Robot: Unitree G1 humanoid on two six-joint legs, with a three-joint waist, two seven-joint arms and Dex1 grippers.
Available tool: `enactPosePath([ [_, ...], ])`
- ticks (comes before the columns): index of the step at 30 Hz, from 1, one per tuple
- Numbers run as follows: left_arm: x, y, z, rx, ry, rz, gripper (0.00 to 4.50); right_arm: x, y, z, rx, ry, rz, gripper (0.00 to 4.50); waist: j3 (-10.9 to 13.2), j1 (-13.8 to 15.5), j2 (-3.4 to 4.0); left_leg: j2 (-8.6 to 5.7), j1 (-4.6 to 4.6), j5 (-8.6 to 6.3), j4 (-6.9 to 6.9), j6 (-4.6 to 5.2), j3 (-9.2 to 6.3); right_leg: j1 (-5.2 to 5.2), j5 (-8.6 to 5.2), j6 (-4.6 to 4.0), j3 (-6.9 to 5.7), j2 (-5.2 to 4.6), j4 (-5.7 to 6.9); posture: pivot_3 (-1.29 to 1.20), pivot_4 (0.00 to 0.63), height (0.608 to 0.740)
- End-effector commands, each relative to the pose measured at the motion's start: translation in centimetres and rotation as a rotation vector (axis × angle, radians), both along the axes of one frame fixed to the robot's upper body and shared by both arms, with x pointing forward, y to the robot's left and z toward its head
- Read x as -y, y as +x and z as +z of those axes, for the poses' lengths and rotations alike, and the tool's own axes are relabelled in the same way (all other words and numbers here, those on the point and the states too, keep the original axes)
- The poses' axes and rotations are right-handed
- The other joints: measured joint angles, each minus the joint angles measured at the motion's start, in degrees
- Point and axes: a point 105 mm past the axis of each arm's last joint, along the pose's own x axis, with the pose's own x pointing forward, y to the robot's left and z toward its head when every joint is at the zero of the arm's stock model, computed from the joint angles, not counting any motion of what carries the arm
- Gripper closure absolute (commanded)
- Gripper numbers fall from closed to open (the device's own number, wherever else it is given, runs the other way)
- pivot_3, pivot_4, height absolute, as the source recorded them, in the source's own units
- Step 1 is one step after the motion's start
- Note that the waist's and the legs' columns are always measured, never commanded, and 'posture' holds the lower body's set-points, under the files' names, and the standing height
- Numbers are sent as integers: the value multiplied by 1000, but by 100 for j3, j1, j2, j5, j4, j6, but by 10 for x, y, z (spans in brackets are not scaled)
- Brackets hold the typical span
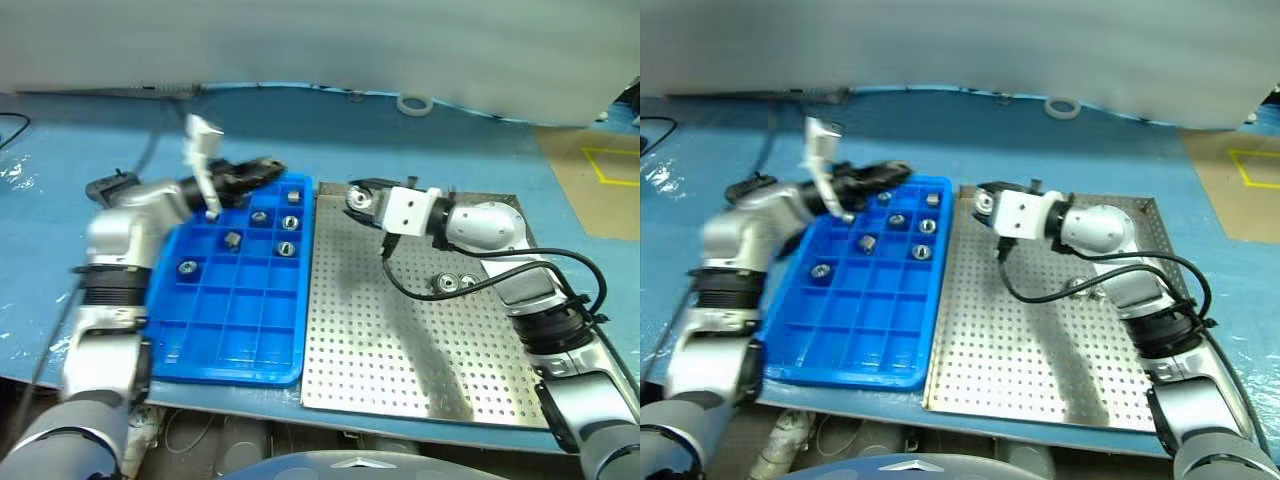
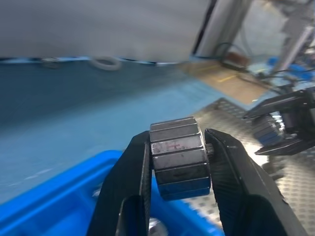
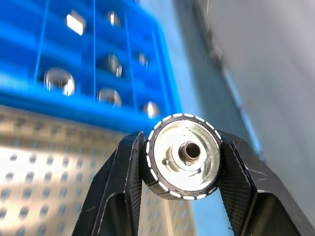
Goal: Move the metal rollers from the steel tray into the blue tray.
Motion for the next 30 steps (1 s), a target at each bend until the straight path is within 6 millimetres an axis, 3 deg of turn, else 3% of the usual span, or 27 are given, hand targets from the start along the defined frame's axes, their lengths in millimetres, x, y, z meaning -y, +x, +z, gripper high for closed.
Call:
enactPosePath([
  [1, 5, -8, 4, 82, 68, -31, 3182, -10, -4, 16, 60, 20, 50, 2702, -1, 62, 2, -1, 2, 5, 0, -9, -2, 5, 0, -1, 0, -1, 1, -37, 150, 740],
  [4, 6, -18, 0, 110, 133, -52, 3182, -11, -4, 15, 52, 22, 59, 2702, -2, 86, -1, -3, -2, 6, 1, -9, -1, 5, 0, -1, 0, -3, 0, -32, 150, 740],
  [10, 8, -87, -15, 25, 123, -227, 3182, 1, -4, 13, -136, 192, 14, 2702, -2, 13, -1, -1, -13, 6, -1, -11, 0, -8, 0, -2, 0, -3, 3, -14, 150, 740],
  [14, -11, -100, -28, -84, 61, -143, 3182, 10, 1, 10, -216, 274, -36, 2702, -2, 27, 0, 0, -13, 7, -1, -16, -1, -3, -1, -3, 0, -1, 10, 9, 150, 740],
  [18, -39, -104, -49, -154, 59, 2, 3182, 9, 3, 3, -239, 275, -39, 2702, 7, 47, 11, 4, 37, -6, -12, -28, 0, 53, -3, 0, 0, 3, 8, 38, 150, 740],
  [23, -75, -80, -68, -147, 52, 277, 3182, -3, 4, -5, -255, 257, -8, 2702, 9, 156, 15, 42, 61, 9, -19, -47, 5, 72, -3, 1, 1, 32, -1, 72, 150, 740],
  [26, -77, -68, -72, -114, 47, 363, 3182, -7, 7, -6, -247, 252, 3, 2702, 8, 196, 15, 48, 60, 18, -20, -41, 4, 64, -2, 1, 0, 36, 1, 91, 150, 740],
  [30, -63, -60, -80, -76, 92, 361, 3182, -10, 9, -7, -230, 234, 8, 2702, 6, 224, 11, 45, 32, 27, -18, -51, 2, 49, -2, -1, -1, 36, -7, 83, 150, 740],
])
